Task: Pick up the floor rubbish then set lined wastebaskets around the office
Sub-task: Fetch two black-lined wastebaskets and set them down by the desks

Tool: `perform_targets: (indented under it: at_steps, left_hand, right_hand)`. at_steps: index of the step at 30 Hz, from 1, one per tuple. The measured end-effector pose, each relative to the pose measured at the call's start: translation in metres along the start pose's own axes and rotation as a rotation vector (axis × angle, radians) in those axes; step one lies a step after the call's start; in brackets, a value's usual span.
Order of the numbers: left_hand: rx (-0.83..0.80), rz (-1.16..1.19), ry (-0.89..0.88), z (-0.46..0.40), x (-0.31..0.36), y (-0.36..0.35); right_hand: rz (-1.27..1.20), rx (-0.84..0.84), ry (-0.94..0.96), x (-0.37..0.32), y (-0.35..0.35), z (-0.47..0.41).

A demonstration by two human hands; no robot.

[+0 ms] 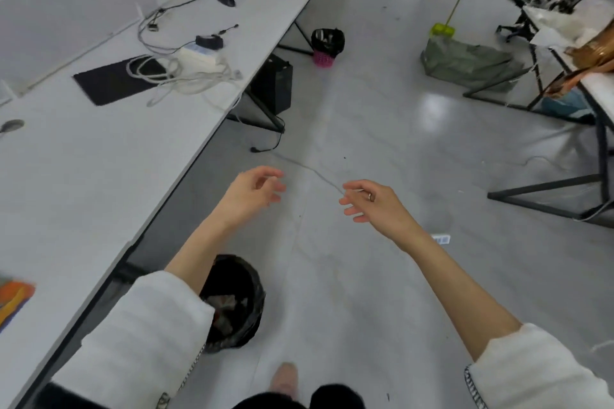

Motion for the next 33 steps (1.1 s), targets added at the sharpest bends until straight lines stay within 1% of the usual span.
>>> perform_targets:
  at_steps: [3, 6, 9, 11, 13, 16, 18, 21, 24, 25, 29, 33]
  left_hand:
    - [-0.047, -0.024, -0.001, -0.088, 0.032, -0.021]
    - [-0.066, -0.043, 0.012, -0.171, 0.050, -0.037]
    - [-0.056, -0.043, 0.027, -0.261, 0.068, -0.050]
    - [-0.022, -0.022, 0.036, -0.330, 0.089, -0.059]
    - [-0.009, -0.009, 0.038, -0.372, 0.106, -0.062]
    - [0.006, -0.001, 0.066, -0.469, 0.143, -0.068]
    - [0.023, 0.042, 0.099, -0.517, 0.156, -0.066]
    - [0.066, 0.038, 0.143, -0.593, 0.163, -0.063]
    - [0.062, 0.023, 0.166, -0.684, 0.168, -0.061]
    - [0.056, 0.024, 0.167, -0.727, 0.168, -0.060]
    - [0.032, 0.017, 0.185, -0.865, 0.176, -0.053]
    - [-0.001, -0.018, 0.177, -0.994, 0.206, -0.042]
  right_hand:
    - [-0.043, 0.025, -0.008, -0.013, 0.043, -0.079]
    - [-0.049, 0.028, -0.025, -0.023, 0.082, -0.158]
    - [-0.041, 0.004, -0.004, -0.037, 0.122, -0.247]
    - [-0.045, -0.008, 0.013, -0.052, 0.155, -0.314]
    - [-0.045, -0.020, 0.025, -0.065, 0.176, -0.360]
    - [-0.045, -0.037, 0.032, -0.095, 0.217, -0.463]
    - [-0.052, -0.056, 0.020, -0.111, 0.232, -0.517]
    - [-0.049, -0.098, 0.009, -0.127, 0.247, -0.599]
    - [-0.042, -0.114, -0.010, -0.140, 0.262, -0.687]
    - [-0.046, -0.114, -0.008, -0.144, 0.268, -0.726]
    - [-0.041, -0.081, -0.033, -0.168, 0.292, -0.854]
    - [-0.058, -0.045, -0.050, -0.205, 0.319, -0.970]
Point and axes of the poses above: each hand's wrist, its own z-axis away from the middle knuckle, its own y-axis out of the back of the hand, x = y × z, the point moved 1 cm from there along -z, towards the middle knuckle, and after that the axes turned 8 degrees about -z, right-handed, at the moved point
